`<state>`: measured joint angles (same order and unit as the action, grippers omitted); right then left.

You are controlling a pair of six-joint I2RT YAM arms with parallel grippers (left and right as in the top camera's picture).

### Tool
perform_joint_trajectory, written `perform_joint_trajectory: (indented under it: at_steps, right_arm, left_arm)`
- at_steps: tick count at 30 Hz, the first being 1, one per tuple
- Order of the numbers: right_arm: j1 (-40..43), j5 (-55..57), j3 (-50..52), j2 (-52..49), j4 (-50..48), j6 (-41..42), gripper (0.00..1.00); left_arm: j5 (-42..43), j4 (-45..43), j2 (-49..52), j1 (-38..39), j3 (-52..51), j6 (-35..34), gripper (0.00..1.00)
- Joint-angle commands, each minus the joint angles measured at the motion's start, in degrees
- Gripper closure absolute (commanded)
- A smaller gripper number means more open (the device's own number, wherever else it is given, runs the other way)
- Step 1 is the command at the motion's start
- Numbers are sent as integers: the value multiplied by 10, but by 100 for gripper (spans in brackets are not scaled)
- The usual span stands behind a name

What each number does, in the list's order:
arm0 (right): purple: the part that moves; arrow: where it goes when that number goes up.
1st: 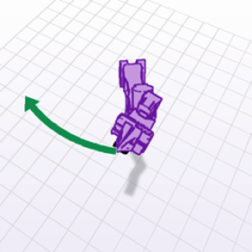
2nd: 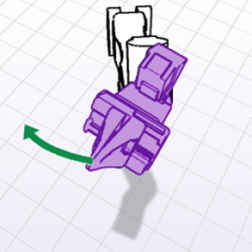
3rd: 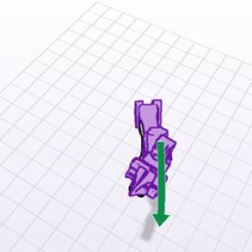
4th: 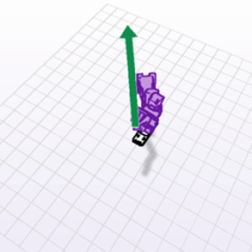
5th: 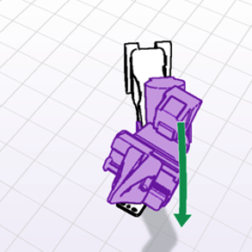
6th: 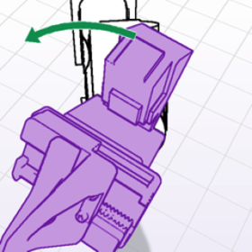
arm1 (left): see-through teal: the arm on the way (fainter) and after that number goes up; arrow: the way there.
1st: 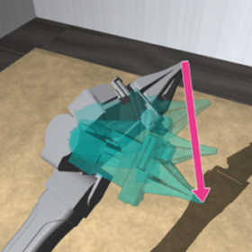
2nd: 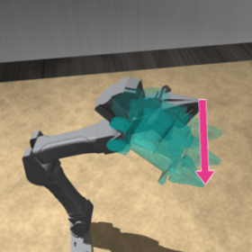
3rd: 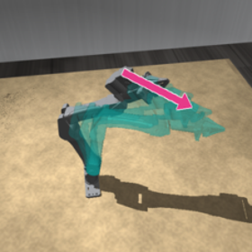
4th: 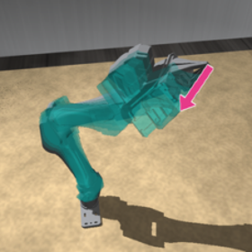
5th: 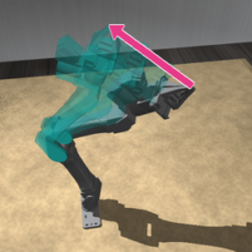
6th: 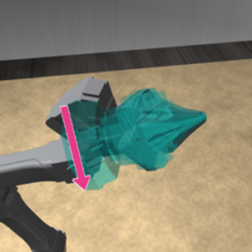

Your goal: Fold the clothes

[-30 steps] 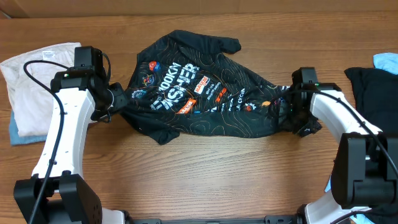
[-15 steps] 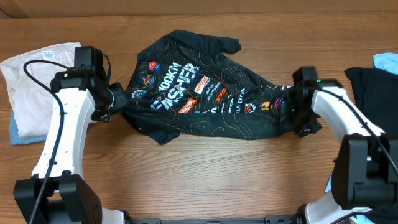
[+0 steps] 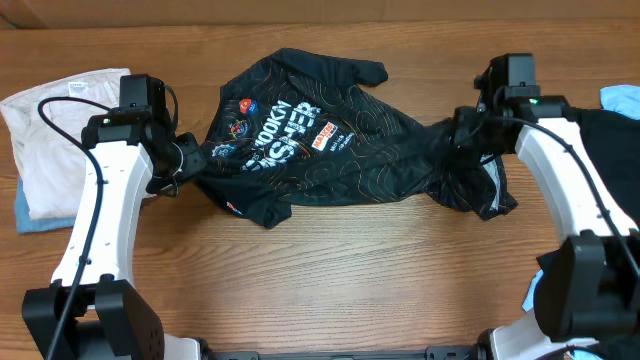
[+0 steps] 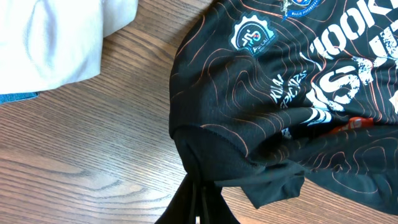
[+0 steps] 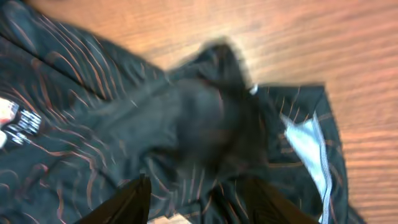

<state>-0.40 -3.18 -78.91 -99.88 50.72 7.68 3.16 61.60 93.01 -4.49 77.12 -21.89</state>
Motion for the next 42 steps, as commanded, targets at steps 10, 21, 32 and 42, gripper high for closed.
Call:
perform_joint_trajectory:
  at_steps: [10,21,32,42]
  right_arm:
    - [0,12,2,-29,-63,-4,47]
    - [0,-2,2,-91,-124,-4,53]
    - [7,39,2,-176,-1,5,68]
    - [17,46,0,-143,24,5,59]
  left_arm:
    - [-1,-1,0,4,2,13,96]
    - [-2,-4,0,4,2,13,96]
    - [-2,-8,0,4,2,13,95]
    - [-2,-10,0,4,2,13,95]
